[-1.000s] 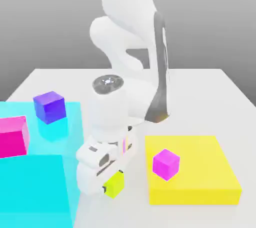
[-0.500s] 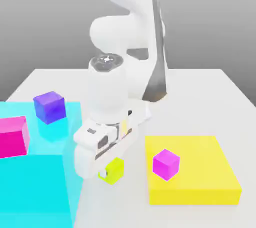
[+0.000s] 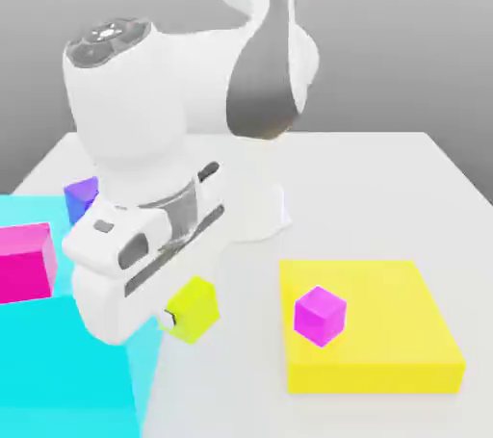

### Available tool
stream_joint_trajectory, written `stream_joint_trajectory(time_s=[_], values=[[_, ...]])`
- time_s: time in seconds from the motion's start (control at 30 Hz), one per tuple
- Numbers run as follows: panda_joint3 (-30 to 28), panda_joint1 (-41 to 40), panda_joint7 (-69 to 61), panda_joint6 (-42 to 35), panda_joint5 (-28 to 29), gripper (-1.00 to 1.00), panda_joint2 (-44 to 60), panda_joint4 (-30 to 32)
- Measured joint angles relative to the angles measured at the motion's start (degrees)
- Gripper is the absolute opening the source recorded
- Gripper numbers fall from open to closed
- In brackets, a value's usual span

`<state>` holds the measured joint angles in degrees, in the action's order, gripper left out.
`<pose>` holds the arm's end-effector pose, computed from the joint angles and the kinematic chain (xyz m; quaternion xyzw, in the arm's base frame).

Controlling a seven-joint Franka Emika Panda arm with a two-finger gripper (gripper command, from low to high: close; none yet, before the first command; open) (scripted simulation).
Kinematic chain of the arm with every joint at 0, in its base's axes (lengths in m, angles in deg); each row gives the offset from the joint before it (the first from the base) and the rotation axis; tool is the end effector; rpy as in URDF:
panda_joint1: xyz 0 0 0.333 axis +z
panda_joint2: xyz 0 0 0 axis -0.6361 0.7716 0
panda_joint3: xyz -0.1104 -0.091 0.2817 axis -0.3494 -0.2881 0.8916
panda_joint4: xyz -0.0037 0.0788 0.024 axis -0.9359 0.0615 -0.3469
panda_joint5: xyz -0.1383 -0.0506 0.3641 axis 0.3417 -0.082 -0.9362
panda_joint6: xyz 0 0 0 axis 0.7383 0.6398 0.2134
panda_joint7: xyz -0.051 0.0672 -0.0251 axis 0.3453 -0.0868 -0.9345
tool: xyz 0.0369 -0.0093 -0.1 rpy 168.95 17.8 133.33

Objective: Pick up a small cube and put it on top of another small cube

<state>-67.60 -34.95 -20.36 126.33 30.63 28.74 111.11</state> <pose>0.4854 -0.1045 0.3189 -0.9932 -0.0430 0.0406 0.1003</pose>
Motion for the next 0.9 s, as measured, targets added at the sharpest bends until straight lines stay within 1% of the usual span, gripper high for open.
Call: stream_joint_trajectory(time_s=[0.07,0.13,0.27,0.53,0.63,0.77,0.8,0.9], values=[[-0.73,-1.34,0.65,-4.84,-0.75,-1.00,-1.31,-2.59],[-1.32,-1.57,3.61,-7.04,0.08,-1.00,-3.70,-2.44],[-2.03,-4.44,11.54,-9.26,3.56,-1.00,-9.60,-0.13],[0.31,-12.51,29.55,-11.97,13.03,-1.00,-22.94,5.45],[3.11,-15.73,36.07,-12.38,17.46,-1.00,-27.78,7.40],[3.61,-16.49,37.65,-4.87,19.14,-1.00,-26.31,12.68],[3.52,-16.57,37.64,-3.15,19.20,1.00,-25.73,13.79],[3.52,-16.57,37.63,-3.15,19.20,1.00,-25.73,13.79]])
